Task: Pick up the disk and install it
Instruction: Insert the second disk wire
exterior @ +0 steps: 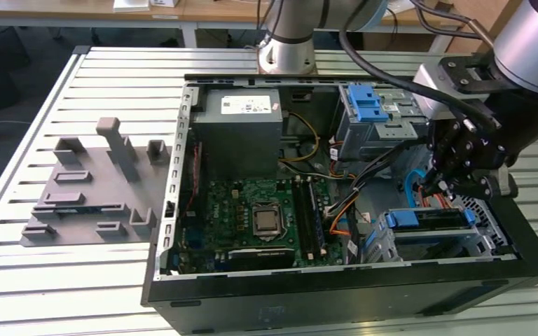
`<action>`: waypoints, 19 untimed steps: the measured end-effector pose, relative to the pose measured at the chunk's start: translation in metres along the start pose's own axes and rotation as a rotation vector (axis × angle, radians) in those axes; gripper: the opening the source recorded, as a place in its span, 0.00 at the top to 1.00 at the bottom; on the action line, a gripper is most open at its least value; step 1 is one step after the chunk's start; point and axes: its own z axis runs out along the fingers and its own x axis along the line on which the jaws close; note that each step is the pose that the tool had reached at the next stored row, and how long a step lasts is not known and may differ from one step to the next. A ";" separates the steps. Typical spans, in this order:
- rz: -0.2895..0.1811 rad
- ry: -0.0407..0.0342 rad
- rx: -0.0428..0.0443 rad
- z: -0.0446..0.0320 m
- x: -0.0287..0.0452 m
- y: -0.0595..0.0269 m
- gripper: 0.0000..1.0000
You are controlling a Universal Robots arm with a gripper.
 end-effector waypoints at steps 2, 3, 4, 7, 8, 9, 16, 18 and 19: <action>0.000 0.0000 0.0001 0.0006 0.0015 0.0005 0.84; 0.000 0.0000 0.0001 0.0009 0.0023 0.0007 0.84; 0.000 0.0000 0.0002 0.0013 0.0035 0.0008 0.84; 0.000 0.0000 0.0009 0.0026 0.0067 0.0011 0.84; 0.000 0.0000 0.0013 0.0030 0.0075 0.0012 0.84; 0.000 0.0001 0.0019 0.0035 0.0082 0.0012 0.84; -0.001 0.0003 0.0049 0.0078 0.0101 0.0016 0.84; -0.001 0.0002 0.0053 0.0083 0.0105 0.0016 0.84; -0.001 0.0001 0.0054 0.0087 0.0109 0.0017 0.84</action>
